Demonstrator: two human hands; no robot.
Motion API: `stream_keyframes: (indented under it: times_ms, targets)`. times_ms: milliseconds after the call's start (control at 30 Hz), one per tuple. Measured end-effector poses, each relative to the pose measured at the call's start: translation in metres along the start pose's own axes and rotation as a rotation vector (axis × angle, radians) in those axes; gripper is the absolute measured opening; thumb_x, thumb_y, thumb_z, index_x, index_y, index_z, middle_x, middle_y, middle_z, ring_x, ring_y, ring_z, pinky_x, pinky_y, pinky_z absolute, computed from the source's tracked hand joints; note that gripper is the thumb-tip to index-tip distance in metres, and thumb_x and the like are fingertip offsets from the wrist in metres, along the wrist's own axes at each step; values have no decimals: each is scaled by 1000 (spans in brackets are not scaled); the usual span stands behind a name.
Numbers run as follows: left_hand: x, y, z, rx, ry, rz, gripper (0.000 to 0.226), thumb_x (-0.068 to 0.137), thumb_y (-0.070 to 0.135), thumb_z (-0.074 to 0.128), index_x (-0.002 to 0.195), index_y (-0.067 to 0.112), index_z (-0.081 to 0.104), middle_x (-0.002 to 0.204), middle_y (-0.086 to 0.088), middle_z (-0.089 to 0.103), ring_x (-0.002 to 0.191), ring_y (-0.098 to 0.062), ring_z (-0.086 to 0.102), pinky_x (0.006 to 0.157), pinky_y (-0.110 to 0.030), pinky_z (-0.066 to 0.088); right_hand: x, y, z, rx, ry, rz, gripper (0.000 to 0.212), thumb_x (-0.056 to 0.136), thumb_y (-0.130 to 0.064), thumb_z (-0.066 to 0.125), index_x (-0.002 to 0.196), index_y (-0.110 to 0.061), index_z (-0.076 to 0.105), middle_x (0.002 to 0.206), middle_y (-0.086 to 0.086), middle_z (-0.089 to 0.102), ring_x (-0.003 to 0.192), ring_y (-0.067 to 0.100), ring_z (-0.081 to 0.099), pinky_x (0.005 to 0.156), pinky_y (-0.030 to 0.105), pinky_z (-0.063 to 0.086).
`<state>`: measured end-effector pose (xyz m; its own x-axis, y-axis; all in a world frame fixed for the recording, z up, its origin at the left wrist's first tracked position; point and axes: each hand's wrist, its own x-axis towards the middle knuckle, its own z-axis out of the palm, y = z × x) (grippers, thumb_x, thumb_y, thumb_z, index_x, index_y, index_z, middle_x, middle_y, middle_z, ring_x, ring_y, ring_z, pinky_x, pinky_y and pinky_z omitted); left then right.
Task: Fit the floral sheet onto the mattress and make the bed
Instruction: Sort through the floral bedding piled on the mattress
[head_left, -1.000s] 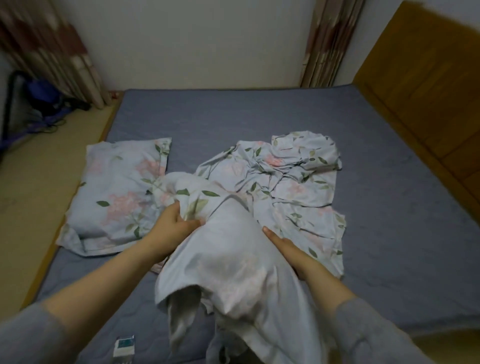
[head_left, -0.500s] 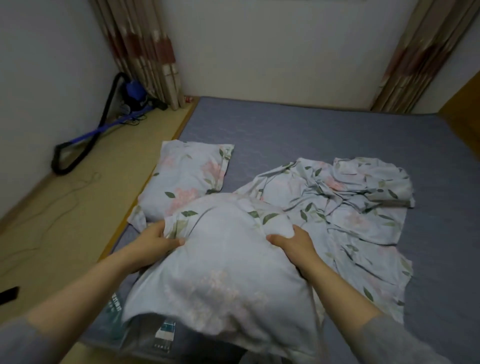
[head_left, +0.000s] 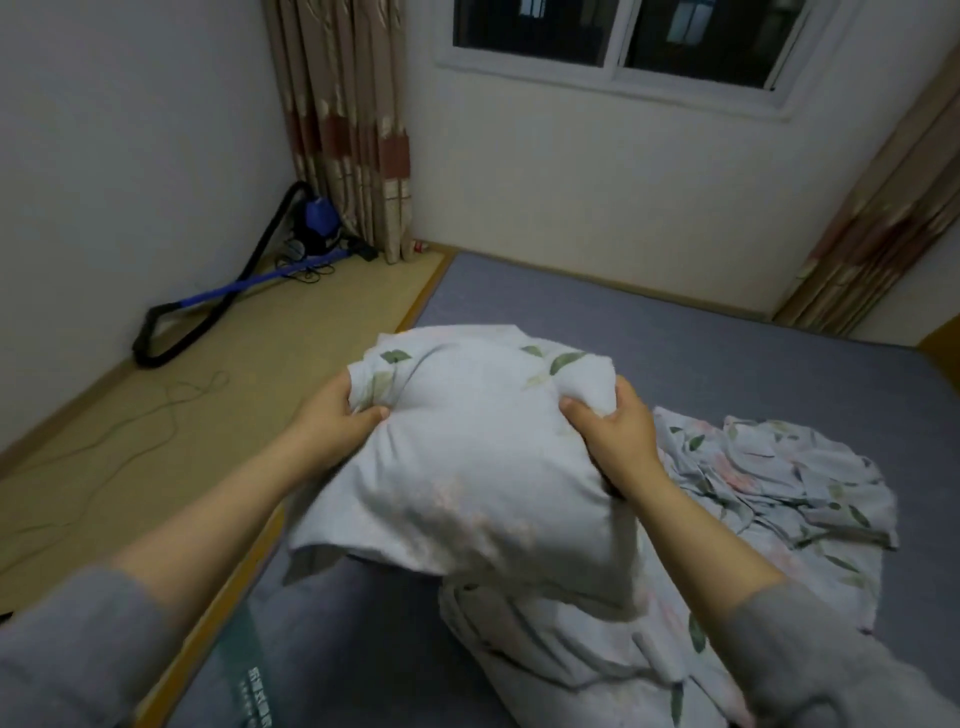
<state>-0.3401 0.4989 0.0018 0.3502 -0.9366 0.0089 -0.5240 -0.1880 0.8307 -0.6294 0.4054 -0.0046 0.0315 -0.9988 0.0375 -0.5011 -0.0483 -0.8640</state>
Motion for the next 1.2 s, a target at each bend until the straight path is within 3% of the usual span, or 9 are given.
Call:
stream_keyframes:
  times_ms: [100, 167, 333, 533, 700, 833, 933, 1033, 1200]
  targets:
    - [51, -15, -30, 345, 127, -74, 52, 81, 37, 65, 126, 13, 52, 124, -12, 59, 109, -32, 56, 87, -38, 46, 26, -8, 36, -77, -100, 166, 93, 82, -38, 69, 151, -14, 12, 153, 12, 30, 137, 31, 34, 111, 40, 31]
    - [59, -26, -31, 458, 158, -100, 59, 85, 39, 64, 132, 8, 45, 132, -17, 51, 116, -36, 50, 92, -41, 43, 19, 1, 59, -118, -151, 257, 100, 81, -39, 70, 151, -12, 4, 155, 16, 21, 141, 33, 26, 113, 41, 27]
    - [30, -57, 4, 329, -20, 8, 55, 86, 29, 65, 132, 7, 47, 130, -12, 53, 117, -29, 51, 94, -35, 41, -29, 32, 88, -97, -294, 353, 84, 86, -31, 66, 150, -8, 17, 154, 9, 25, 140, 27, 28, 110, 32, 27]
    - [-15, -71, 48, 247, -197, 41, 46, 87, 25, 64, 129, 10, 50, 127, -8, 55, 112, -23, 55, 91, -29, 43, -73, 64, 77, -63, -320, 515, 75, 88, -32, 63, 148, -12, 24, 150, 13, 33, 134, 28, 37, 109, 38, 35]
    - [-45, -65, 85, 213, -330, 84, 41, 86, 24, 64, 125, 12, 54, 120, -5, 60, 103, -18, 58, 87, -26, 45, -106, 85, 49, -67, -262, 570, 65, 87, -29, 64, 142, -12, 34, 123, 7, 51, 112, 24, 53, 101, 41, 44]
    - [-72, -44, 119, 187, -431, 111, 40, 86, 23, 64, 124, 14, 55, 119, 0, 60, 101, -15, 58, 84, -23, 45, -145, 104, 9, -10, -201, 660, 62, 88, -30, 61, 142, -15, 34, 109, 5, 57, 93, 21, 58, 85, 34, 49]
    - [-98, -22, 148, 189, -512, 160, 40, 87, 24, 64, 125, 14, 54, 119, 1, 60, 101, -14, 58, 86, -26, 48, -179, 125, -24, 11, -126, 707, 60, 88, -30, 62, 140, -15, 37, 112, 5, 56, 98, 21, 57, 92, 38, 49]
    - [-128, -3, 178, 212, -578, 213, 41, 86, 26, 64, 124, 15, 55, 119, -1, 61, 101, -15, 60, 88, -33, 51, -215, 146, -60, 59, -60, 739, 55, 90, -24, 60, 139, -13, 39, 97, 4, 58, 86, 20, 57, 85, 38, 49]
    - [-200, 40, 238, 234, -655, 256, 39, 88, 28, 62, 124, 17, 54, 118, 2, 60, 101, -14, 59, 87, -30, 49, -271, 189, -139, 102, 21, 763, 50, 89, -25, 60, 135, -13, 44, 103, 2, 56, 97, 21, 57, 93, 40, 49]
